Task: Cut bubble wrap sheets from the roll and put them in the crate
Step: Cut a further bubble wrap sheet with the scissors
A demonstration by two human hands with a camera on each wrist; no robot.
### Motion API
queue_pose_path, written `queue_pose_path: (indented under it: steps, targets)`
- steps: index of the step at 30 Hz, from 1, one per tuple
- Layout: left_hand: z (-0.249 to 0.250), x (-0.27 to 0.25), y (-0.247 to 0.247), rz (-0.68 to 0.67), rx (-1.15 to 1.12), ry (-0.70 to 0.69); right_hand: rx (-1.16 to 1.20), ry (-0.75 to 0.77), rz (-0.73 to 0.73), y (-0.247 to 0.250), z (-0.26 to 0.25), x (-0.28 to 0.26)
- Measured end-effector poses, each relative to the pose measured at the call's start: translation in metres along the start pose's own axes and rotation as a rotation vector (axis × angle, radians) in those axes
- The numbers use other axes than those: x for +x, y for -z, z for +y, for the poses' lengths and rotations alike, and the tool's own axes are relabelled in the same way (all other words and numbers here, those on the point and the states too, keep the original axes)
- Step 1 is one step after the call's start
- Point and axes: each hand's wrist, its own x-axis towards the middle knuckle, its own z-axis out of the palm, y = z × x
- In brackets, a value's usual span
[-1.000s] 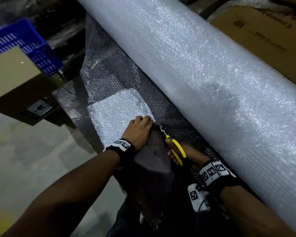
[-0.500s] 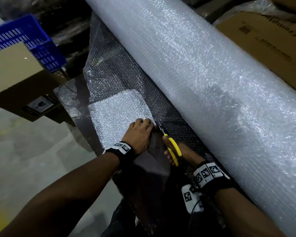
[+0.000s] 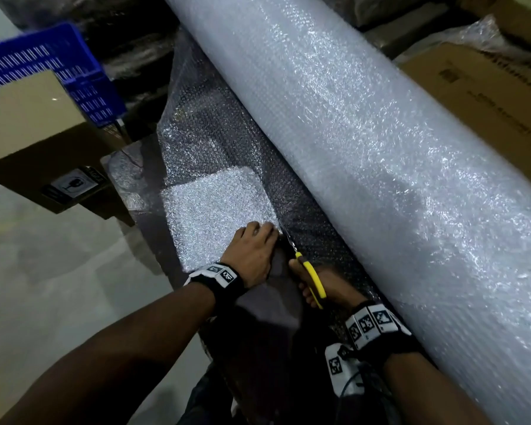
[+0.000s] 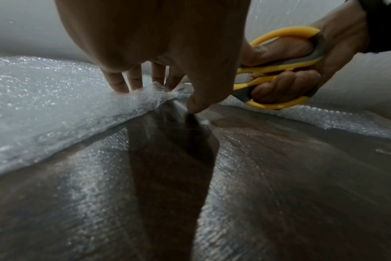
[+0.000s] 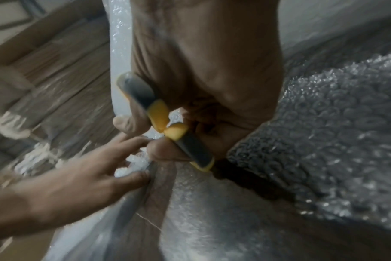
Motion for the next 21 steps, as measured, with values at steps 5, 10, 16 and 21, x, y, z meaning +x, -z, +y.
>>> queue_pose_path:
  steps: [5,10,16,21]
  targets:
    - [0.001,-0.001,-0.001,0.015,0.006,0.012,-0.008,-0.045,-0.041,0.002,-0.011,-0.003]
    - [0.002,-0.001,-0.002,0.028,-0.012,0.022,-0.018,-0.049,-0.055,0.0,-0.018,-0.001]
    - [0.002,0.0,-0.003,0.06,-0.022,0.014,-0.037,-0.033,-0.026,0.001,-0.018,0.002]
    - [-0.008,0.013,0.006,0.207,-0.008,0.088,-0.09,-0.093,-0.058,0.001,-0.022,0.009]
